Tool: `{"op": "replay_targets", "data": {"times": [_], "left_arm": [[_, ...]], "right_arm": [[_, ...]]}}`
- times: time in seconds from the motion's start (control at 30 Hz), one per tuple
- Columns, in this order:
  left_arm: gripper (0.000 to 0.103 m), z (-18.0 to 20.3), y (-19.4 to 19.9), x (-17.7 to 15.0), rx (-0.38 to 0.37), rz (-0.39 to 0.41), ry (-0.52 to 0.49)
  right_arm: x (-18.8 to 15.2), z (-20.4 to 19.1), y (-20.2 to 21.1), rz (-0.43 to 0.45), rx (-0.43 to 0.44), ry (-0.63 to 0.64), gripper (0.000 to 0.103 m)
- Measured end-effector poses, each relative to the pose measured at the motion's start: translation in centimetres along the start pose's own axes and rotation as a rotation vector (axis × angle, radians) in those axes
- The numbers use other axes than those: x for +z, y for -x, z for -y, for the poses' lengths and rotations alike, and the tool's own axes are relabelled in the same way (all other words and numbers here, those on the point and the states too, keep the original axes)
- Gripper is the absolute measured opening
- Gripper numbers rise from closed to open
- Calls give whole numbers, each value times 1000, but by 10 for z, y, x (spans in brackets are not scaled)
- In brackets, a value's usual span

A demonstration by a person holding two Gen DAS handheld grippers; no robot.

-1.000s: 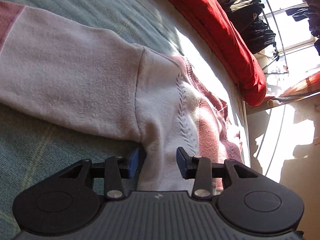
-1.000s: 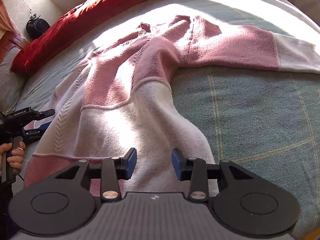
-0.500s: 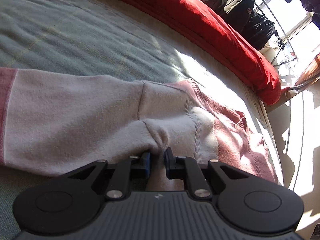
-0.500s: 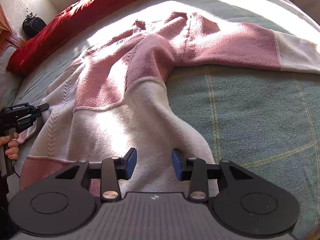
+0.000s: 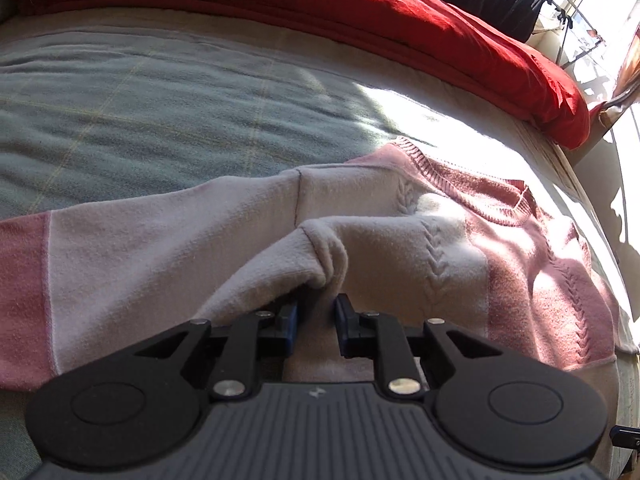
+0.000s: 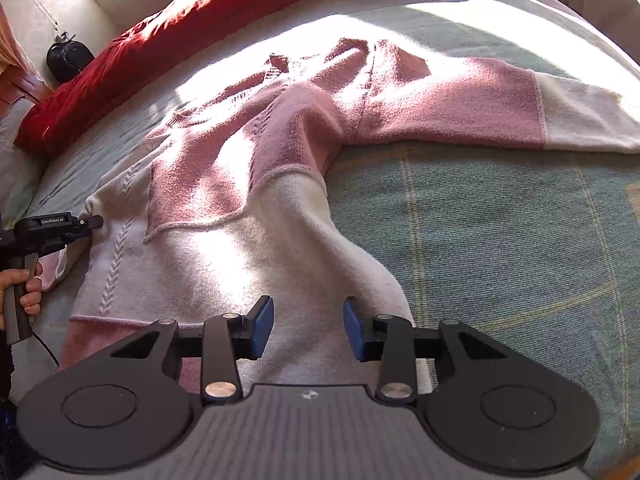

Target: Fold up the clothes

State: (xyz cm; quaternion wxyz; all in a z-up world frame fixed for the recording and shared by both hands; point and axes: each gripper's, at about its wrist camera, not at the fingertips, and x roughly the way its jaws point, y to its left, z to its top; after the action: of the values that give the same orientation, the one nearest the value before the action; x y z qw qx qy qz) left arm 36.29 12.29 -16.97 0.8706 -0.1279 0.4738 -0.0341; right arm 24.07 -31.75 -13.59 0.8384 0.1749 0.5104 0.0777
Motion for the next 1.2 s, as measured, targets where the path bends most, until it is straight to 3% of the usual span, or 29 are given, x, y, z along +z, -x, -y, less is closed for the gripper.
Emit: {"op": "replay_targets", "data": {"times": [0.27,0.37,0.5,0.67,0.9,1.2], "left_arm": [[29,40,48,-36,8,-36,-182],[38,63,55,-49,1,-51,-231],[39,102,58,-61,-34,-57,-323],[42,159,55,-69,-113,-56,-429],[42,244,37,-72,-227,-76,-551],[42,344,0,-70,-404,-70,-664]], "right_arm": [[-6,15,9,42,32,-53,43],[-13,21,14,53,49,-72,43],[-23,34,20,74,56,-100,43],[-27,53,25,108,87,-130,30],[-24,77,26,145,140,-178,30],[-29,96,12,129,152,-214,30]]}}
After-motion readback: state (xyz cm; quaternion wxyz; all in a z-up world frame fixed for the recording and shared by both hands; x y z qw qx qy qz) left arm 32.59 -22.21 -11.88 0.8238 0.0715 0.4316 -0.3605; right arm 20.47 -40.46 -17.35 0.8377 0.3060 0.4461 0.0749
